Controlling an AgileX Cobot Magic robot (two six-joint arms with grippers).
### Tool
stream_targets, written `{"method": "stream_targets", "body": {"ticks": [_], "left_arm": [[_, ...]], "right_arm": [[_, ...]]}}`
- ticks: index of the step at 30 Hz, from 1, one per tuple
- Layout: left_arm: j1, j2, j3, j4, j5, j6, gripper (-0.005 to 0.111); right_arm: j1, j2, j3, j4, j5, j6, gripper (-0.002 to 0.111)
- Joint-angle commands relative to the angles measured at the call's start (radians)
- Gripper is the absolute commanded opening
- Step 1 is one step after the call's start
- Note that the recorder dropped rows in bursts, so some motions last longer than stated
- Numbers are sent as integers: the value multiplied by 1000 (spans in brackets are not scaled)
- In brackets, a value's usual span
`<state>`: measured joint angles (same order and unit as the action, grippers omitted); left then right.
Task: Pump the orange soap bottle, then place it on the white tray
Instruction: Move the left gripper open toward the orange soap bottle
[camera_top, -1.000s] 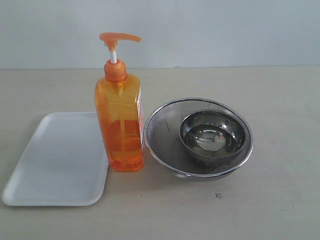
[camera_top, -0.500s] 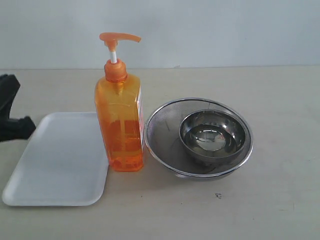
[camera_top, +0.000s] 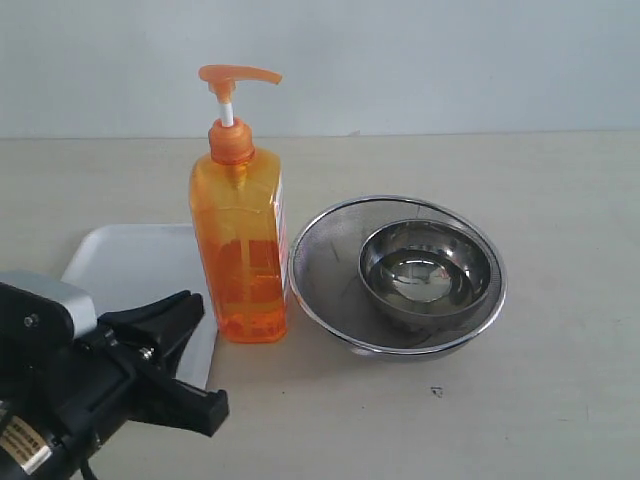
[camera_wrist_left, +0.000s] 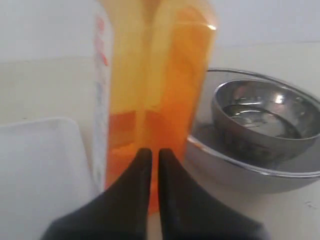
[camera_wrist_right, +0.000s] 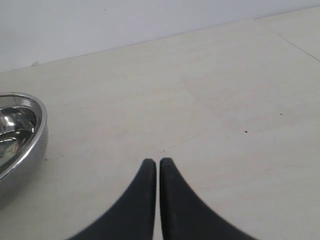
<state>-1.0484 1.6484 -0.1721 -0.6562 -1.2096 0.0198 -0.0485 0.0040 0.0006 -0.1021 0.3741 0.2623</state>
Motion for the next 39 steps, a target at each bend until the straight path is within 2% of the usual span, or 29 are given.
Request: {"method": "stream_targets", "body": {"ticks": [1, 5, 10, 14, 17, 21, 28, 30, 33, 39], "left_arm": [[-102, 20, -42, -204, -11, 23, 5], [-199, 51, -54, -303, -11, -45, 5], [-329, 149, -172, -483, -11, 34, 5], [-334, 240, -307, -555, -11, 221, 5], [-329, 277, -361, -591, -11, 222, 5], [-329, 282, -369, -570, -11, 201, 5], [-329, 260, -369, -529, -11, 379, 5], [-329, 248, -369, -522, -11, 379, 9], [-329, 242, -369, -520, -11, 363, 26], [-325, 242, -369, -569, -11, 358, 74]], "right_arm": [[-1, -4, -1, -2, -7, -6, 0], [-1, -4, -1, -2, -7, -6, 0], [-1, -4, -1, -2, -7, -6, 0], [-1, -4, -1, -2, -7, -6, 0], [-1, -4, -1, -2, -7, -6, 0], [-1, -4, -1, -2, -6, -6, 0], [-1, -4, -1, -2, -6, -6, 0], [-1, -4, -1, -2, -6, -6, 0], [-1, -4, -1, -2, -6, -6, 0], [-1, -4, -1, -2, -6, -6, 0]]}}
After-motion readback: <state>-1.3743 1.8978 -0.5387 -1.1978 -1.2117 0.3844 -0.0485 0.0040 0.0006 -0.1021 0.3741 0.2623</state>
